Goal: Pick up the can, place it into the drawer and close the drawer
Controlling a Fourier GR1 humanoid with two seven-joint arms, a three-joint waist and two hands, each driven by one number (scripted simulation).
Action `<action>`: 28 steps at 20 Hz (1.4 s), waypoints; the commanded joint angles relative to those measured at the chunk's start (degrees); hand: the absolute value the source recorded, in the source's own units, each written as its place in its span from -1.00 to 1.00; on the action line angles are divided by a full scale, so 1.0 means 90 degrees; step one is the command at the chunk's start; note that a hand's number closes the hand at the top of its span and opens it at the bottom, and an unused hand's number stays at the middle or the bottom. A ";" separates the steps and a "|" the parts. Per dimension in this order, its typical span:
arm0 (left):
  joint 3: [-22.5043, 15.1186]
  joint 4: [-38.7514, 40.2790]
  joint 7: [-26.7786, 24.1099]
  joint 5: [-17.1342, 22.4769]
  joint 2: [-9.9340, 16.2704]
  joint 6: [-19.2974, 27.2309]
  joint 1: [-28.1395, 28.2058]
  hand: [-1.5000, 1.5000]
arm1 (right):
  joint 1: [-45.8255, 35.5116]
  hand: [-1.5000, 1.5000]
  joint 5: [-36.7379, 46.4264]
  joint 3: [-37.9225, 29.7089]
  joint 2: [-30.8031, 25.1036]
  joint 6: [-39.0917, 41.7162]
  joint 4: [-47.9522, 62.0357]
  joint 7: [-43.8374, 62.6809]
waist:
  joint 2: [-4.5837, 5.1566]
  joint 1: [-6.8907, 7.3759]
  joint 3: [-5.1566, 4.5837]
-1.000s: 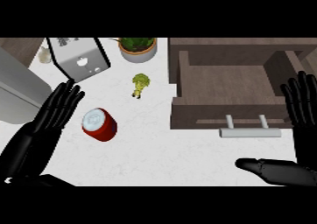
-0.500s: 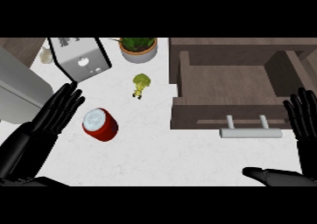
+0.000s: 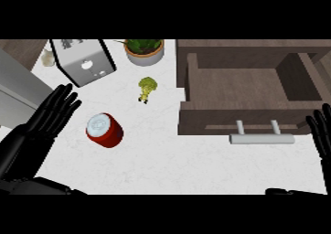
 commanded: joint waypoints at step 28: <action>0.0339 0.3672 -0.2952 -0.1409 -0.0319 -0.0154 -0.0399 -1.00 | 0.0110 -1.00 -0.0001 -0.0698 0.0171 0.0719 0.0362 -0.0328 | 0.0004 0.0004 -0.0001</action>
